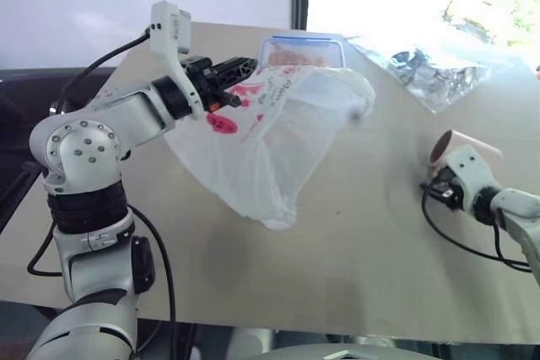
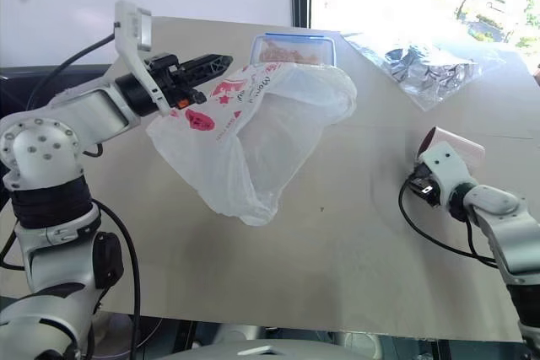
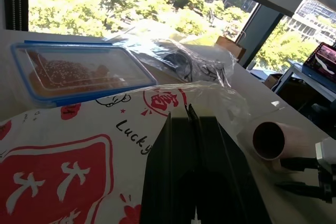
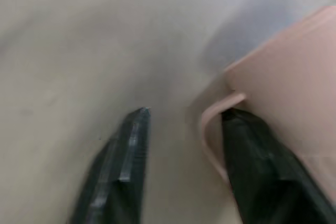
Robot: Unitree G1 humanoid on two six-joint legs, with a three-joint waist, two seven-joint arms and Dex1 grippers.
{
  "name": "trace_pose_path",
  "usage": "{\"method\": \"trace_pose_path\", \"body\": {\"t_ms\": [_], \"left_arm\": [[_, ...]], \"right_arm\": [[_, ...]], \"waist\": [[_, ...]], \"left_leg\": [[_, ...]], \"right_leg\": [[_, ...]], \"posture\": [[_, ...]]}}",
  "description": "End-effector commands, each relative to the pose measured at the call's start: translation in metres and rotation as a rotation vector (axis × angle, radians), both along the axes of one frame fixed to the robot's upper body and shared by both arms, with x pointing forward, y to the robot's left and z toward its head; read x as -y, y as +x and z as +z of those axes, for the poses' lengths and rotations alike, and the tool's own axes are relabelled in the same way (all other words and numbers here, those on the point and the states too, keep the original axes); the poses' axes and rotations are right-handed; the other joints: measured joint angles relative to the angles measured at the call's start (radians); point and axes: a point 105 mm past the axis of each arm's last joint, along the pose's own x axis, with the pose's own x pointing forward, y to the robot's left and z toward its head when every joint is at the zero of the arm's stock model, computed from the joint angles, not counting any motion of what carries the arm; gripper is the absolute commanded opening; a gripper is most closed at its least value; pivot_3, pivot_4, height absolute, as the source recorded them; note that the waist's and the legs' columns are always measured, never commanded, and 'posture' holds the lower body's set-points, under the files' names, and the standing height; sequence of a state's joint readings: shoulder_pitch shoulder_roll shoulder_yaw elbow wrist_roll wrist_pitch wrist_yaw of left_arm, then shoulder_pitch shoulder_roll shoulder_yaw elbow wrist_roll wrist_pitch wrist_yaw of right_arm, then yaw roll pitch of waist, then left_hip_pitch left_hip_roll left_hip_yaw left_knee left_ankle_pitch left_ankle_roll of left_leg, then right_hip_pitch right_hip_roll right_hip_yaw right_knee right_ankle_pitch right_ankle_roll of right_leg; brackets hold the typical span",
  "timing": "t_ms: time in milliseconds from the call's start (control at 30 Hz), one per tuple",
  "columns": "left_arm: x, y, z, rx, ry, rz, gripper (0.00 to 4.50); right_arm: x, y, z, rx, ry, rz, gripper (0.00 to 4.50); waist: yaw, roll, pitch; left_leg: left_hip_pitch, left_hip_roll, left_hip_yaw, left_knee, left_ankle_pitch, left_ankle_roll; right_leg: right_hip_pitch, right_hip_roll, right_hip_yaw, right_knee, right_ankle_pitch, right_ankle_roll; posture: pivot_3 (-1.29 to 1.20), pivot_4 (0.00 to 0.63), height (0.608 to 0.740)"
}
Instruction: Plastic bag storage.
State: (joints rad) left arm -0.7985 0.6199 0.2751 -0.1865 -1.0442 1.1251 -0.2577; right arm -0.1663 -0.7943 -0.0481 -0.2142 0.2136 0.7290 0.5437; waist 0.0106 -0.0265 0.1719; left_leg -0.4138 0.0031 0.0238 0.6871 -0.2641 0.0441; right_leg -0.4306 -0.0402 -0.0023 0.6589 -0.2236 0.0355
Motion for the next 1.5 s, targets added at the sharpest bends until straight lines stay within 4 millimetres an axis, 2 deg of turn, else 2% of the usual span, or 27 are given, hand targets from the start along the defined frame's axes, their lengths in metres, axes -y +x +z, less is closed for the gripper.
{"method": "trace_pose_path", "body": {"t_ms": [33,67,200,300,367,433,500,600,767,833,900,967,1000,1067,1133,1267,1367,1400,1467,1500], "left_arm": [[-0.001,-0.008,0.017,0.072,-0.001,0.006,0.0],[-0.002,-0.008,0.016,0.071,-0.001,0.009,0.0],[-0.002,-0.009,0.017,0.076,-0.007,0.012,0.0],[-0.002,-0.009,0.019,0.077,-0.021,0.007,0.0],[-0.002,-0.009,0.021,0.078,-0.029,-0.001,0.0],[-0.002,-0.01,0.023,0.078,-0.037,-0.014,0.0],[-0.001,-0.012,0.025,0.079,-0.043,-0.033,0.0],[0.0,-0.021,0.031,0.089,-0.061,-0.088,0.0],[-0.007,-0.035,0.044,0.114,-0.092,-0.116,0.0],[-0.011,-0.036,0.046,0.117,-0.096,-0.088,0.0],[-0.014,-0.037,0.044,0.117,-0.079,-0.063,0.0],[-0.016,-0.038,0.04,0.114,-0.065,-0.031,0.0],[-0.018,-0.038,0.038,0.111,-0.056,-0.014,0.0],[-0.018,-0.038,0.035,0.108,-0.053,-0.003,0.0],[-0.017,-0.039,0.032,0.103,-0.05,-0.001,0.0],[-0.014,-0.037,0.021,0.089,-0.028,-0.001,0.0],[-0.008,-0.036,0.014,0.087,-0.018,-0.018,0.0],[-0.004,-0.037,0.017,0.132,-0.054,-0.035,0.0],[0.002,-0.041,0.009,0.116,-0.046,-0.095,0.0],[0.004,-0.046,0.006,0.08,-0.08,-0.153,0.25]], "right_arm": [[-0.003,0.003,0.003,0.014,0.003,0.027,0.38],[-0.003,0.004,0.004,0.016,0.001,0.029,0.05],[-0.016,0.001,0.014,0.049,-0.004,0.104,0.05],[-0.066,-0.013,0.044,0.107,0.128,0.328,0.05],[-0.108,-0.031,0.059,0.106,0.21,0.512,0.05],[-0.144,-0.044,0.065,0.098,0.247,0.654,0.05],[-0.174,-0.047,0.065,0.102,0.254,0.745,0.05],[-0.22,-0.028,0.064,0.12,0.234,0.828,0.05],[-0.265,0.037,0.051,0.178,0.042,0.82,0.05],[-0.282,0.056,0.049,0.261,-0.093,0.856,0.05],[-0.302,0.061,0.055,0.318,-0.13,0.914,0.05],[-0.324,0.054,0.07,0.362,-0.119,1.029,0.05],[-0.332,0.048,0.075,0.372,-0.11,1.087,0.39],[-0.336,0.042,0.08,0.38,-0.093,1.143,1.12],[-0.329,0.044,0.085,0.418,-0.081,1.125,2.21],[-0.288,0.04,0.095,0.432,-0.019,1.049,4.01],[-0.254,0.026,0.111,0.428,0.084,0.969,4.01],[-0.245,0.021,0.117,0.431,0.112,0.944,4.01],[-0.233,0.014,0.125,0.428,0.147,0.908,4.01],[-0.226,0.012,0.128,0.438,0.158,0.88,4.27]], "waist": [[0.001,0.0,0.0],[-0.001,-0.002,-0.001],[-0.001,-0.004,-0.002],[-0.004,-0.003,-0.002],[-0.009,-0.003,-0.002],[-0.013,-0.002,-0.001],[-0.014,-0.002,-0.001],[-0.023,-0.003,-0.001],[-0.024,-0.003,-0.001],[-0.023,-0.002,-0.001],[-0.024,-0.003,-0.001],[-0.028,-0.002,-0.001],[-0.029,-0.002,-0.001],[-0.03,-0.002,-0.001],[-0.026,-0.002,-0.001],[-0.014,-0.002,-0.001],[-0.014,-0.002,-0.001],[-0.018,-0.001,0.0],[-0.025,-0.001,0.0],[-0.027,0.0,0.0]], "left_leg": [[0.0,0.0,0.0,0.0,0.0,0.0],[0.0,0.0,0.0,0.0,0.0,0.0],[0.001,0.001,0.0,0.0,0.0,0.0],[0.001,0.001,0.0,0.0,0.0,0.0],[0.0,0.002,-0.001,0.0,0.0,0.0],[0.0,0.002,-0.001,0.0,0.0,0.0],[0.0,0.002,-0.002,0.0,0.0,0.0],[0.0,0.001,-0.001,0.001,0.0,0.0],[0.0,0.0,-0.002,0.001,0.0,0.0],[0.0,0.0,-0.002,0.001,0.0,-0.001],[0.0,-0.001,-0.002,0.0,0.0,-0.001],[-0.001,-0.001,-0.002,-0.001,0.0,-0.001],[-0.001,-0.001,-0.002,-0.002,0.0,-0.001],[-0.002,-0.001,-0.002,-0.004,0.0,-0.002],[-0.002,-0.001,-0.004,-0.005,0.0,-0.002],[-0.003,-0.004,-0.006,-0.004,0.0,-0.002],[-0.003,-0.007,-0.007,-0.003,0.0,-0.002],[-0.002,-0.007,-0.007,-0.003,0.0,-0.002],[-0.001,-0.006,-0.007,-0.003,0.001,-0.003],[-0.001,-0.005,-0.006,-0.003,0.001,-0.003]], "right_leg": [[0.0,0.0,0.0,0.0,0.0,0.0],[0.0,0.0,0.0,0.0,0.0,0.0],[0.0,0.0,0.001,0.0,0.0,0.0],[0.0,0.0,0.002,0.001,0.0,0.0],[0.0,0.001,0.003,0.001,0.0,0.0],[0.0,0.0,0.002,0.002,0.0,0.0],[0.0,0.0,0.001,0.002,0.0,0.0],[0.0,0.0,0.0,0.002,0.0,0.0],[-0.001,0.0,-0.001,0.002,0.0,0.0],[-0.002,0.0,-0.001,0.002,0.0,0.0],[-0.002,-0.001,-0.001,0.003,0.0,0.0],[-0.003,-0.002,-0.001,0.002,0.0,0.0],[-0.004,-0.004,-0.001,0.002,0.001,0.0],[-0.006,-0.006,-0.001,0.002,0.001,0.0],[-0.006,-0.007,-0.001,0.002,0.001,0.0],[-0.004,-0.011,-0.004,0.002,0.001,0.0],[-0.003,-0.014,-0.004,0.002,0.001,0.0],[-0.003,-0.014,-0.004,0.003,0.001,0.0],[-0.003,-0.013,-0.004,0.004,0.001,0.0],[-0.003,-0.012,-0.004,0.004,0.001,0.0]], "posture": [[0.0,0.15,0.74],[0.0,0.15,0.74],[0.0,0.15,0.74],[0.0,0.15,0.74],[0.0,0.15,0.74],[0.0,0.15,0.74],[0.0,0.15,0.74],[0.0,0.15,0.74],[0.0,0.15,0.74],[0.0,0.15,0.74],[0.0,0.15,0.74],[0.0,0.15,0.74],[0.0,0.15,0.74],[0.0,0.15,0.74],[0.0,0.15,0.74],[0.0,0.15,0.74],[0.0,0.15,0.74],[0.0,0.15,0.74],[0.0,0.15,0.74],[0.0,0.15,0.74]]}}
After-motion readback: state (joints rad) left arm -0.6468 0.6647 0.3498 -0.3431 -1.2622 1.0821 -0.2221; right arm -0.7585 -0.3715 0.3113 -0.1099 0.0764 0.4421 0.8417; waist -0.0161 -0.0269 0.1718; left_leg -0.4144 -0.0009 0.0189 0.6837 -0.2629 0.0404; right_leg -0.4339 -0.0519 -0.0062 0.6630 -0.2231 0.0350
